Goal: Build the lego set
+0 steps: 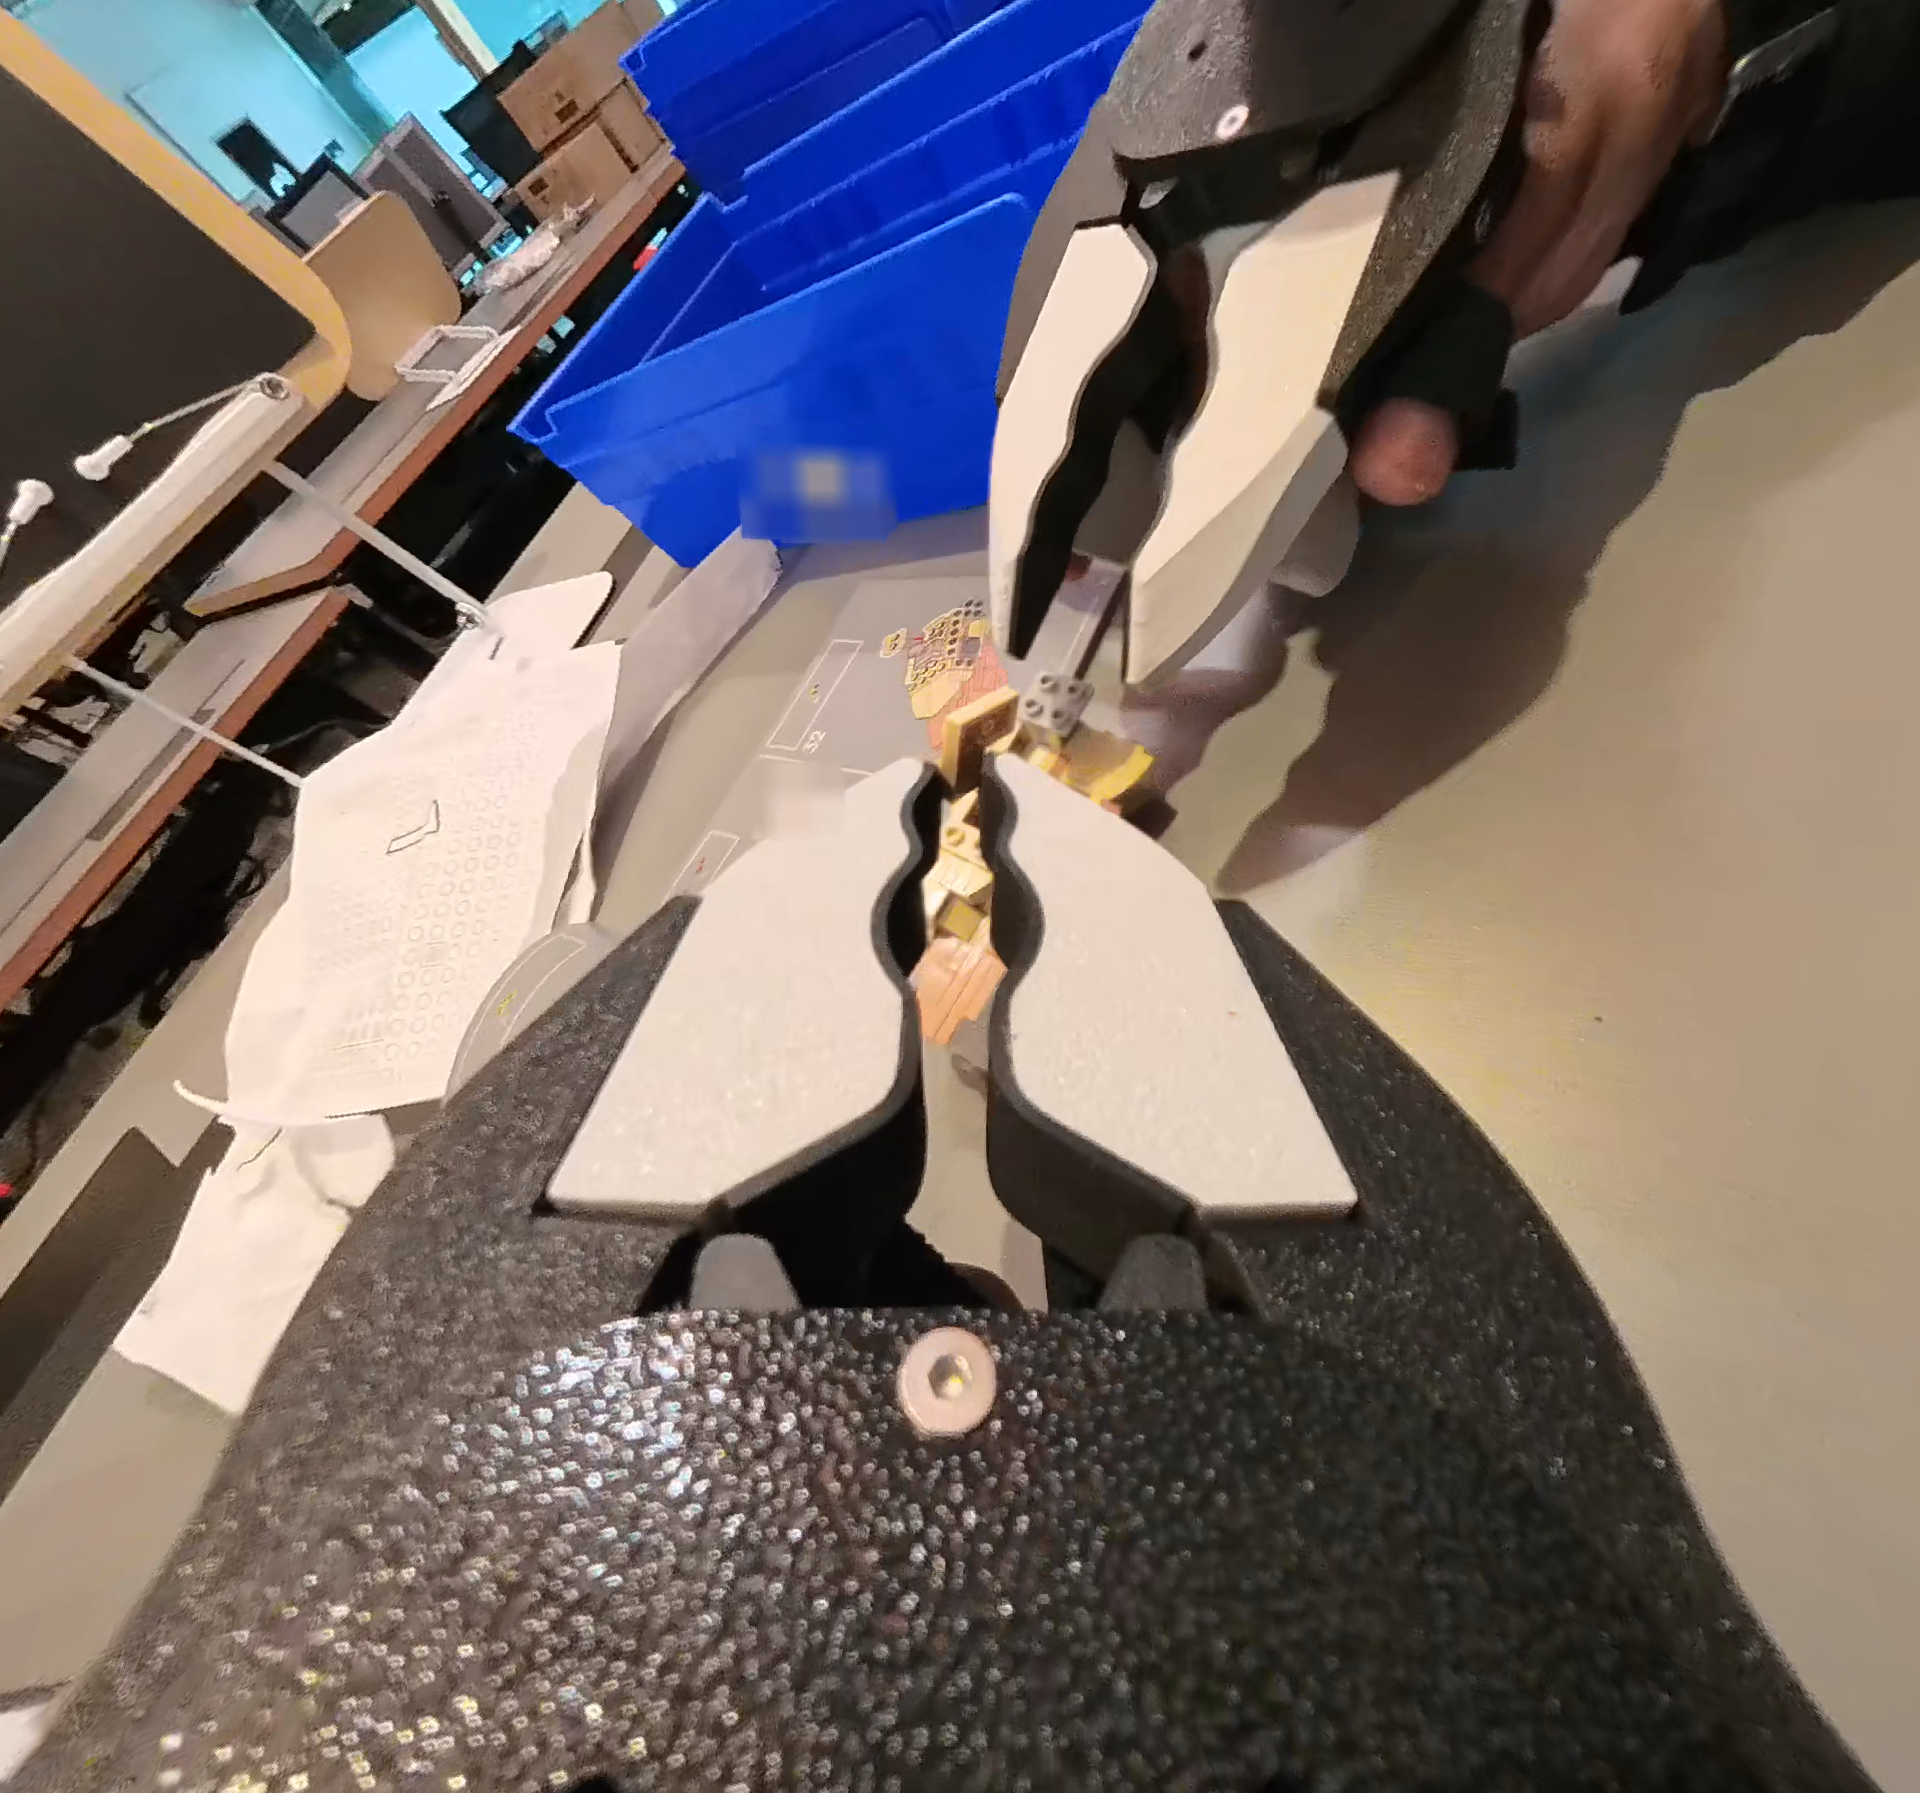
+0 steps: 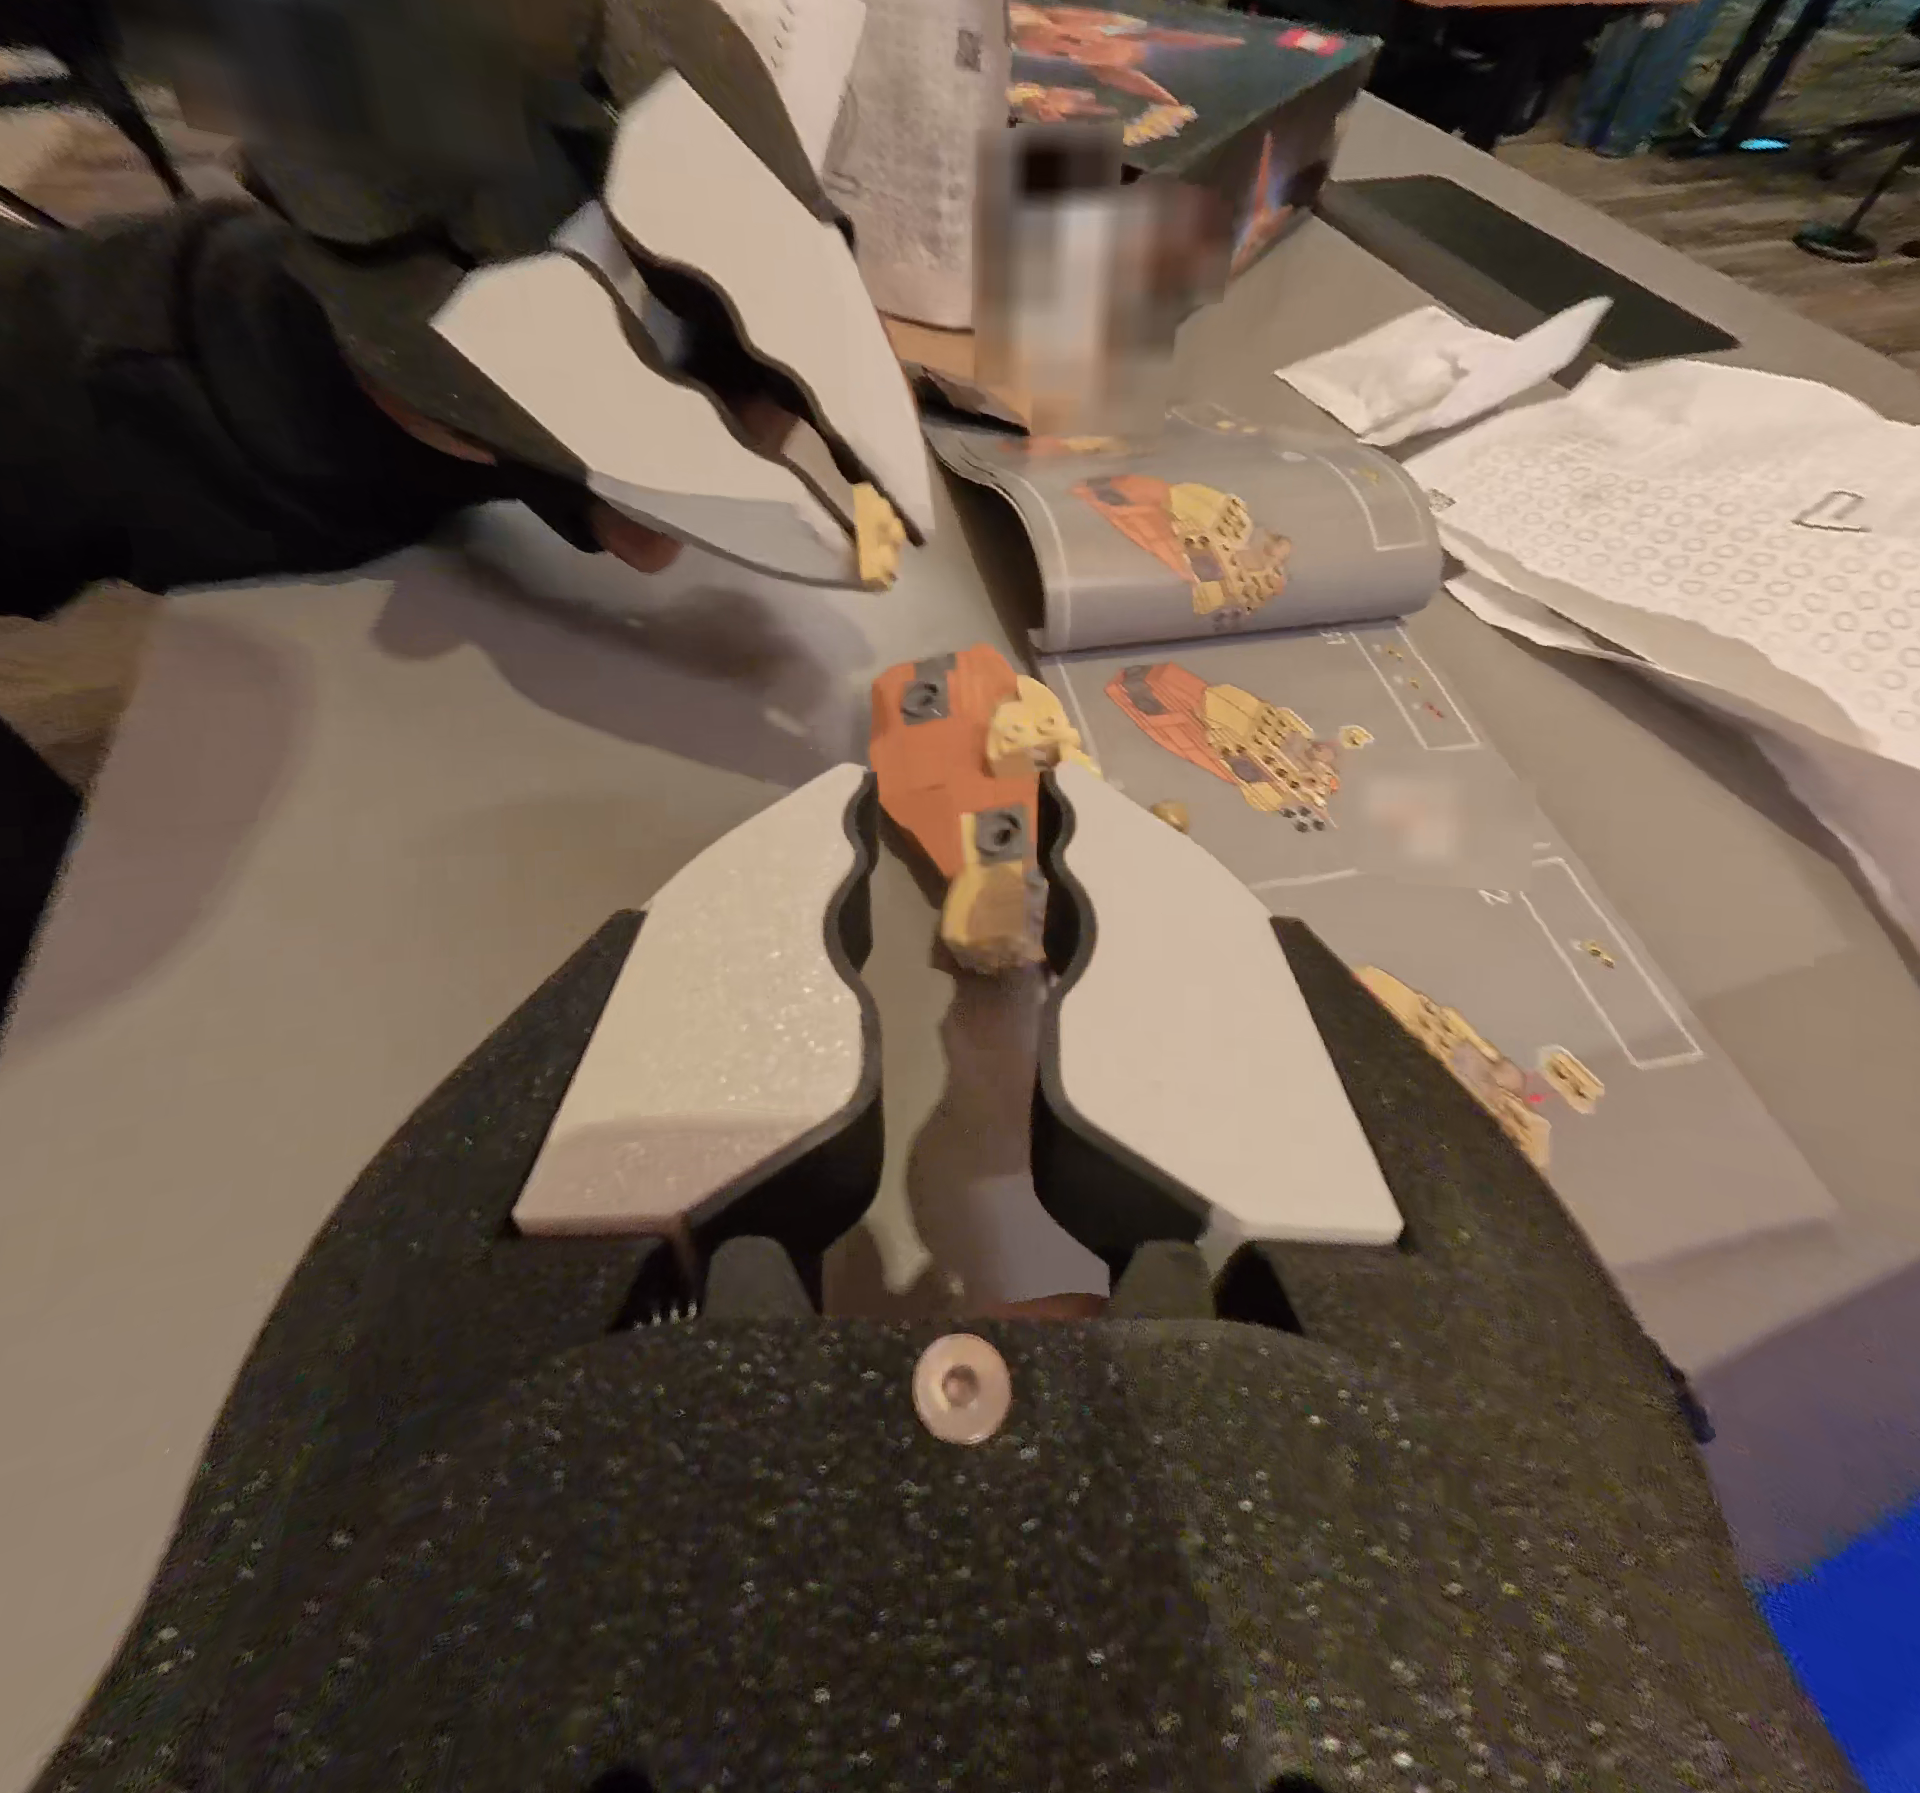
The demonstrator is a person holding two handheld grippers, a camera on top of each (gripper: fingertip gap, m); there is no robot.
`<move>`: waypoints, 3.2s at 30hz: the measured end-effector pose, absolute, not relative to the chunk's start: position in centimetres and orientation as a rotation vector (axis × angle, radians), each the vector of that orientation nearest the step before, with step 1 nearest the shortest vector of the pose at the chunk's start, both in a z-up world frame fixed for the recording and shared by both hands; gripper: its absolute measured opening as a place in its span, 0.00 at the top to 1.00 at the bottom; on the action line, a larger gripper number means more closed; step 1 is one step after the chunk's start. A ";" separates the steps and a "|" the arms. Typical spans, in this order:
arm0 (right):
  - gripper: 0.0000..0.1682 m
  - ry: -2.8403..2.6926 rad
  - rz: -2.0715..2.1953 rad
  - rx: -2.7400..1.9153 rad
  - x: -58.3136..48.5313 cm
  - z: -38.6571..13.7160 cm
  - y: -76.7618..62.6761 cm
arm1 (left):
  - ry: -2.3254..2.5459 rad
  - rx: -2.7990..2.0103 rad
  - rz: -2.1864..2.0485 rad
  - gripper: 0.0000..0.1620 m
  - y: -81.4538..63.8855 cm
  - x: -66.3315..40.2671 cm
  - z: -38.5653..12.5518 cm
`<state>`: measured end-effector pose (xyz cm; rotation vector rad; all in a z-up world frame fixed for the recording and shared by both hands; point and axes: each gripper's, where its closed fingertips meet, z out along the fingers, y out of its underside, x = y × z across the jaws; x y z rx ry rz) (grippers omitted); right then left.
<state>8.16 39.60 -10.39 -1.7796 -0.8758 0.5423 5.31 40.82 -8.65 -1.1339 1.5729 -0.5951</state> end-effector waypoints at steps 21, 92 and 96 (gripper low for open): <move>0.63 -0.920 0.453 -2.059 9.7 -14.4 42.1 | 1.515 -1.238 -0.535 0.96 43.1 4.7 -9.2; 0.72 -1.371 -0.343 -1.270 6.8 -12.7 38.3 | 1.630 -0.594 0.037 0.96 39.7 4.5 -9.2; 0.73 -1.380 -0.351 -1.260 7.0 -12.7 38.1 | 1.645 -0.608 0.143 0.96 39.9 4.7 -9.3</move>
